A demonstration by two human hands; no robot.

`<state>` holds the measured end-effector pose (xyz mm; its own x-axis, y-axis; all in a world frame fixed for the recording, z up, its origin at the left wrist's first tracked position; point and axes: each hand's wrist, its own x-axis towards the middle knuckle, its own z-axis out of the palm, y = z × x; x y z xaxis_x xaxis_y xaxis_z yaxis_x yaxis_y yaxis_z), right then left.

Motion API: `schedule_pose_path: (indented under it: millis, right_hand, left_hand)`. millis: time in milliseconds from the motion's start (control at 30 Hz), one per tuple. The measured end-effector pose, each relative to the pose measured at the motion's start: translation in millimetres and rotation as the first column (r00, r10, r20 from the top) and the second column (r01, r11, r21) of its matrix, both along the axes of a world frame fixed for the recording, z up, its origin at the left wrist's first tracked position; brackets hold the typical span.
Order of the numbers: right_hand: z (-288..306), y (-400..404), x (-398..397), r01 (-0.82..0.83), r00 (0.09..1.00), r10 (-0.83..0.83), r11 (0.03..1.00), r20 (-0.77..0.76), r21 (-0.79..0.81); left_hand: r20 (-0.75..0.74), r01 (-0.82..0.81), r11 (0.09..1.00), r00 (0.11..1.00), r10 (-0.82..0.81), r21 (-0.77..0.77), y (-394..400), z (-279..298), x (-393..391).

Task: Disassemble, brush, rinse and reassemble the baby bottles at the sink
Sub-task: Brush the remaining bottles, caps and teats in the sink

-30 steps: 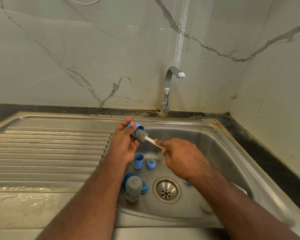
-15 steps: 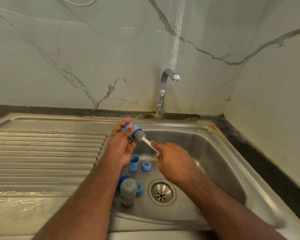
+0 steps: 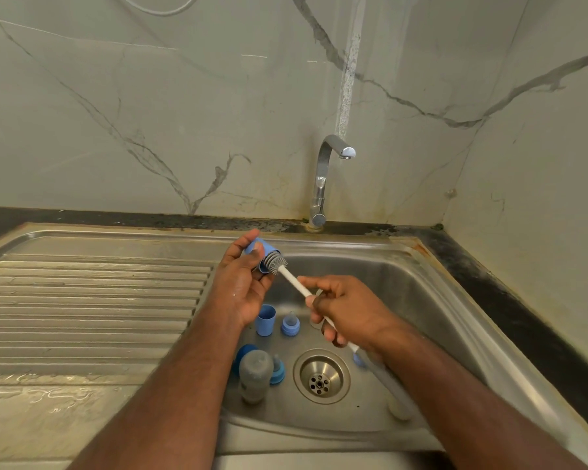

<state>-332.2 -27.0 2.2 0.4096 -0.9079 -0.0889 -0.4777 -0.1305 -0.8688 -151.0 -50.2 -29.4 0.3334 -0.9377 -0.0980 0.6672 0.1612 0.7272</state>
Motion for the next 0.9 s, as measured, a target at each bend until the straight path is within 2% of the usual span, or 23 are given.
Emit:
schedule_pose_path:
  millis: [33,100,133,167,200,267,333,367,433,500,667,833,900]
  right_hand:
    - [-0.3,-0.4,0.9,0.023,0.999,-0.025,0.998,-0.042,-0.058]
    - [-3.9,1.4,7.3,0.006,0.973,-0.055,0.977,-0.224,-0.215]
    - [-5.9,3.2,11.0,-0.015,0.959,-0.055,0.971,-0.279,-0.241]
    - [-7.2,4.9,13.2,-0.025,0.960,-0.034,0.978,-0.278,-0.208]
    - [-6.5,5.6,12.8,-0.025,0.978,-0.001,0.992,-0.206,-0.123]
    - [-1.1,5.1,6.4,-0.033,0.999,0.030,0.994,0.032,0.101]
    - [3.2,2.8,-0.5,-0.037,0.984,0.003,0.981,0.179,0.188]
    - [3.6,1.8,-1.1,-0.016,0.985,-0.014,0.985,0.174,0.169]
    - [0.7,3.1,4.6,0.023,0.998,-0.027,0.998,0.056,0.063]
    - [-2.9,6.3,12.1,0.013,1.000,-0.013,1.000,-0.012,0.021]
    - [2.0,5.0,6.3,-0.031,0.999,0.030,0.999,0.033,0.037]
    - [-3.8,0.9,16.1,0.081,0.997,-0.081,0.997,0.007,-0.015]
    - [-5.6,-0.6,18.6,0.077,0.997,-0.078,0.996,-0.013,-0.041]
  left_hand:
    - [0.006,0.007,1.000,1.000,-0.007,-0.007,0.1,0.0,-0.4]
    - [0.048,0.019,1.000,0.999,-0.018,-0.015,0.1,-0.5,-2.5]
    - [0.065,0.023,1.000,0.998,-0.022,-0.015,0.6,-0.6,-3.8]
    - [0.074,0.030,0.999,0.997,-0.029,-0.012,1.3,-0.1,-4.7]
    - [0.073,0.036,0.999,0.997,-0.035,-0.008,1.7,0.1,-4.9]
    - [0.034,0.032,0.999,0.999,-0.032,-0.008,1.9,0.9,-2.6]
    - [-0.011,0.024,0.999,1.000,-0.025,-0.022,1.5,1.9,0.4]
    - [-0.017,0.027,0.999,0.999,-0.028,-0.028,1.5,1.8,0.9]
    - [0.006,0.044,0.998,0.999,-0.043,-0.034,1.4,1.8,-0.6]
    - [0.028,0.065,0.997,0.998,-0.064,-0.034,1.2,1.9,-3.7]
    - [-0.005,0.033,0.999,0.999,-0.033,-0.022,-0.8,0.5,0.5]
    - [-0.003,0.051,0.998,0.999,-0.051,-0.027,-0.6,0.1,-4.6]
    - [-0.024,0.071,0.997,0.997,-0.071,-0.033,-0.7,-0.3,-6.1]
